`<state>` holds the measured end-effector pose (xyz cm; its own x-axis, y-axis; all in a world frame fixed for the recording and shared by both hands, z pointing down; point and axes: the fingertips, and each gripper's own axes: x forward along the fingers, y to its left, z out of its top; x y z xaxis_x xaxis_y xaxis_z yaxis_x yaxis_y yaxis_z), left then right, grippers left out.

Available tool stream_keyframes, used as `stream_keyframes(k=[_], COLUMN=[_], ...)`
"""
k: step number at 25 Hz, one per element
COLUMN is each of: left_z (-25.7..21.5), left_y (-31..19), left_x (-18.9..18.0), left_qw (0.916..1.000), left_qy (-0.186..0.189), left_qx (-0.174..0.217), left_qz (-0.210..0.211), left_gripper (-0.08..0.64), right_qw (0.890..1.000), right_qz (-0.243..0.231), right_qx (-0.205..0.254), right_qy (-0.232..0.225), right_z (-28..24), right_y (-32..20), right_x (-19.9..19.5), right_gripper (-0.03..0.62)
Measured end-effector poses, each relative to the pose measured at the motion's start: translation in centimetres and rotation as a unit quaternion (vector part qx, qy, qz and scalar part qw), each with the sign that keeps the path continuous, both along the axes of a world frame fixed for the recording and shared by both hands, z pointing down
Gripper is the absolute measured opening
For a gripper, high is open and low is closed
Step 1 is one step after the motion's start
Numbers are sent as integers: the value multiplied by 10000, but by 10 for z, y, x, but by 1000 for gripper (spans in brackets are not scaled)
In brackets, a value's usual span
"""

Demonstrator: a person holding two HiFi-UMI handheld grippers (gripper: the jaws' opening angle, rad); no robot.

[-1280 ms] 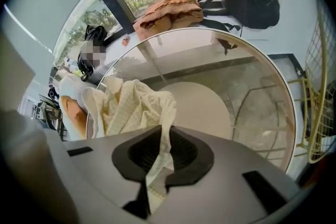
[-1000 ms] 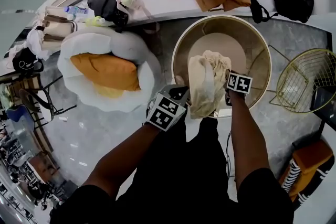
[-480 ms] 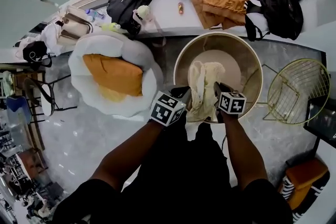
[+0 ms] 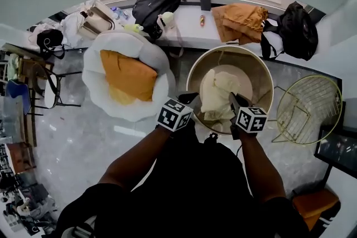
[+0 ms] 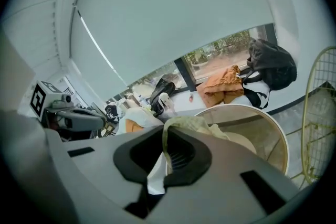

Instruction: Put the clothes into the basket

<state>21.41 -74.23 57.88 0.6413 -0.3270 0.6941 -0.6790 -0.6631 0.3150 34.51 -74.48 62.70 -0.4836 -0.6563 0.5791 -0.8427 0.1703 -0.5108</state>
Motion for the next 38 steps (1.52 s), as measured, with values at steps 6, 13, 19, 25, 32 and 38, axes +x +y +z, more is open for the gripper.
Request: stream_keyframes(k=[6, 13, 19, 25, 32, 38], left_z=[-33, -53, -70, -84, -106, -113], left_y=[16, 57, 80, 98, 107, 153], left_x=[4, 20, 11, -8, -37, -87], left_qw=[9990, 9973, 9945, 9926, 9869, 9859], left_qy=[187, 398, 452, 457, 668, 705], left_qx=[345, 511, 720, 831, 1059, 1015], left_qz=[-194, -341, -613, -759, -1017, -1126], left_gripper=[0, 0, 0, 0, 0, 0], right_qw=[9984, 9937, 9846, 9782, 9713, 9739], right_qz=[-337, -630, -1101, -1336, -1490, -1361], right_qx=[443, 906, 1357, 1586, 1850, 1808], right_qy=[-83, -194, -45, -120, -130, -169], right_z=[-59, -114, -143, -160, -180, -194], right_y=[21, 52, 74, 93, 97, 115], right_x=[-2, 3, -9, -28, -62, -96], right_gripper=[21, 21, 21, 21, 21, 21])
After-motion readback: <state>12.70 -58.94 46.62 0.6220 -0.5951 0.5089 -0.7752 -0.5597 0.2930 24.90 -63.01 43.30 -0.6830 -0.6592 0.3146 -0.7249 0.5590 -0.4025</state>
